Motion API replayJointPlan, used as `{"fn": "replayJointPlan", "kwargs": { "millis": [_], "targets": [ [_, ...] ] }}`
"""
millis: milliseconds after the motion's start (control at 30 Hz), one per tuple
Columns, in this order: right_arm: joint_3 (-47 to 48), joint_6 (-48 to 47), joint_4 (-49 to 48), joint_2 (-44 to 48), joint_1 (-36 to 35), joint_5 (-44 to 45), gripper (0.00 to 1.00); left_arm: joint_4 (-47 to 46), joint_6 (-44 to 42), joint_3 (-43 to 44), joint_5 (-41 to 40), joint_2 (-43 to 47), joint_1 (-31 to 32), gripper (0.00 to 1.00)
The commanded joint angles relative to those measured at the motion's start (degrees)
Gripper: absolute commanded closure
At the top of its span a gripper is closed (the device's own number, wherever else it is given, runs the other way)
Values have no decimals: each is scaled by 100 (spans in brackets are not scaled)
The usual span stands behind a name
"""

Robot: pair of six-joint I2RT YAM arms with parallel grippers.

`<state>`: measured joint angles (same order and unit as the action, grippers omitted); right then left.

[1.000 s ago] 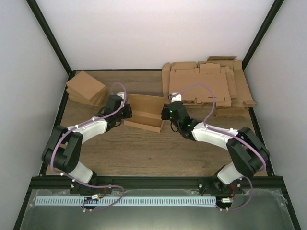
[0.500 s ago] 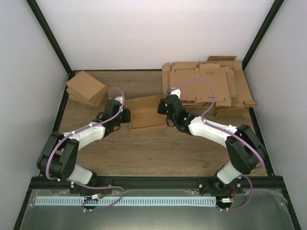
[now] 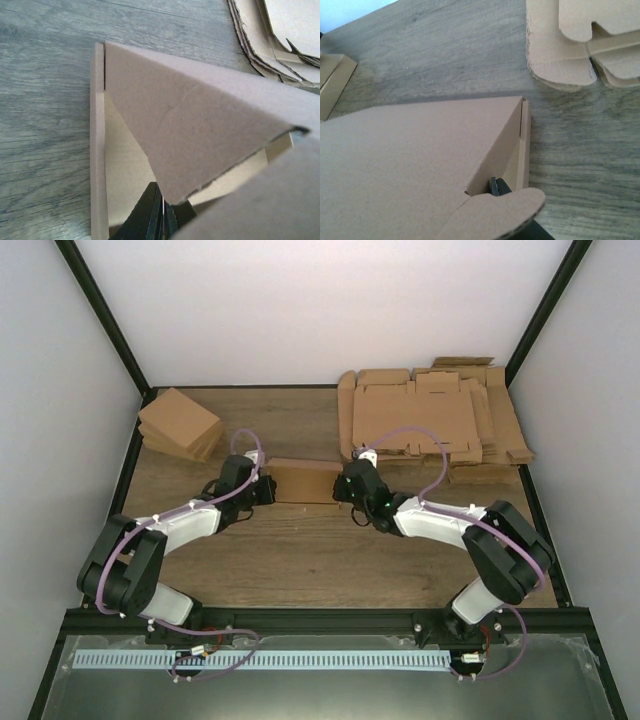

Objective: Fold the paper box

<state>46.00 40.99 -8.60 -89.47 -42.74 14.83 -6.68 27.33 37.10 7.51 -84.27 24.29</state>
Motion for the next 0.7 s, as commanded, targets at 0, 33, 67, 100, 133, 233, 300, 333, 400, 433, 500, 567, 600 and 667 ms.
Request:
{"fn": "replayJointPlan", "kwargs": {
  "millis": [0, 33, 67, 100, 133, 233, 300, 333, 400, 433, 500, 567, 600, 667],
  "targets": [
    [-180, -66, -40, 52, -96, -146, 89, 103, -13, -48, 100, 38, 75, 94],
    [-188, -145, -64, 28, -94, -143, 89, 155, -5, -61, 59, 76, 78, 92],
    [-186, -200, -49, 0, -94, -123, 90, 247, 4, -63, 16, 124, 83, 90],
    [-175, -280, -45, -20, -95, -111, 90, 370, 16, -63, -58, 179, 82, 87],
    [-166, -350, -41, -44, -97, -98, 90, 521, 38, -55, -163, 243, 81, 83],
    [-160, -554, -71, -83, -94, -52, 90, 1010, 122, -23, -458, 392, 69, 72],
    [-158, -692, -76, -109, -93, 10, 91, 1358, 204, 24, -503, 412, 54, 65],
    [-142, -776, -77, -120, -94, 37, 91, 1514, 252, 28, -472, 423, 50, 62],
    [-104, -921, -80, -158, -94, 98, 91, 1764, 392, -33, -452, 545, 47, 51],
    [-81, -983, -78, -185, -85, 124, 91, 1853, 482, -100, -505, 677, 49, 47],
    [-21, -1094, -70, -255, -94, 133, 91, 2020, 648, -261, -641, 1127, 41, 37],
    [28, -1159, -58, -292, -94, 141, 91, 2155, 742, -353, -733, 1541, 18, 32],
    [43, -1185, -56, -310, -95, 142, 91, 2257, 770, -356, -751, 1710, 3, 30],
    [58, -1218, -53, -336, -94, 157, 91, 2561, 784, -296, -774, 1988, -23, 29]
  ]
}}
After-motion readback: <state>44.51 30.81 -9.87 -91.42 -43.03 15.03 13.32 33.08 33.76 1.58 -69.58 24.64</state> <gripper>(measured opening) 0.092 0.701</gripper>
